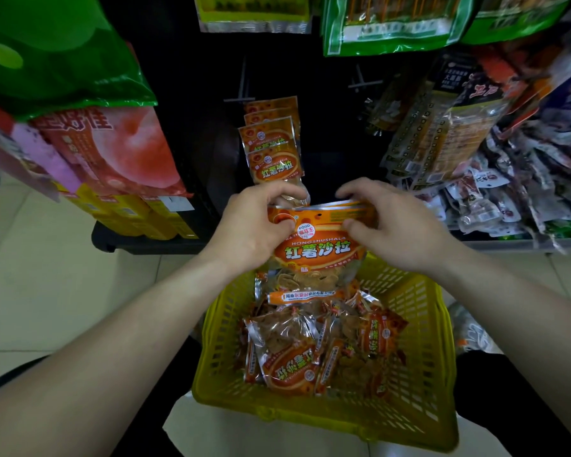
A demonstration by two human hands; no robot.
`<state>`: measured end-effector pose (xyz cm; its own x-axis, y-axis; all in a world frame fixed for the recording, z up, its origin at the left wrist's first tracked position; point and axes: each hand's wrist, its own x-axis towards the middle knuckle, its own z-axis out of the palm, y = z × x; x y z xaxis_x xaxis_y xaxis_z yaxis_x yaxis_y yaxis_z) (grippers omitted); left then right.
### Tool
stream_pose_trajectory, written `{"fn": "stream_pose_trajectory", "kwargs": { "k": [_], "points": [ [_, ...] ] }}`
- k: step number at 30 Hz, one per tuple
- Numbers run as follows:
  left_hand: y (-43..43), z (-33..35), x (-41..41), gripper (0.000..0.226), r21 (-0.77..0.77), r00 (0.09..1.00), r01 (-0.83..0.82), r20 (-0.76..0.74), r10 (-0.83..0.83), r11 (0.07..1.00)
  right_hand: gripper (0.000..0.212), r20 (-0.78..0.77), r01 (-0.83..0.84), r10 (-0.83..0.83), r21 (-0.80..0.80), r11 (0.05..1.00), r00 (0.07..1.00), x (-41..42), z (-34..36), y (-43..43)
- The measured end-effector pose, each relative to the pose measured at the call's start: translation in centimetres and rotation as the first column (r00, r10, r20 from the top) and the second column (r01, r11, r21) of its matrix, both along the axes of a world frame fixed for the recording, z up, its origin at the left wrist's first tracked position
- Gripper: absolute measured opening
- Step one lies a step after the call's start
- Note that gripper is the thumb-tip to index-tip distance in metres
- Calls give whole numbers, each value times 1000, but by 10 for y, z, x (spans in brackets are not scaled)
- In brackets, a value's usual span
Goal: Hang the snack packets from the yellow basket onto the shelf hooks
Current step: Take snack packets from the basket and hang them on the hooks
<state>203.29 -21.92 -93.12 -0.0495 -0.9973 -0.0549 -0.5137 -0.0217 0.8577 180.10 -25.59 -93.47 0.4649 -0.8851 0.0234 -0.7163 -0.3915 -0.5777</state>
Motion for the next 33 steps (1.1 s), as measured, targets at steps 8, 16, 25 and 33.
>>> {"fn": "stream_pose_trajectory", "kwargs": {
  "k": [8, 16, 25, 33],
  "points": [
    [7, -8, -3, 40, -53, 996, 46, 74, -42, 998, 15, -242, -154, 101, -213, 965, 965, 23, 3, 16],
    [7, -9, 21, 43, -55, 992, -123, -9, 123, 991, 10, -249, 17, -86, -268, 963, 965, 28, 25, 6],
    [-13, -58, 48, 26, 149, 979, -168, 140, 147, 974, 20, -278, 42, -145, -347, 937, 950, 62, 8, -82],
    [-91, -137, 34, 19, 251, 983, -146, 143, 112, 957, 30, -401, -20, -36, -134, 991, 915, 105, -71, -164]
  ]
}}
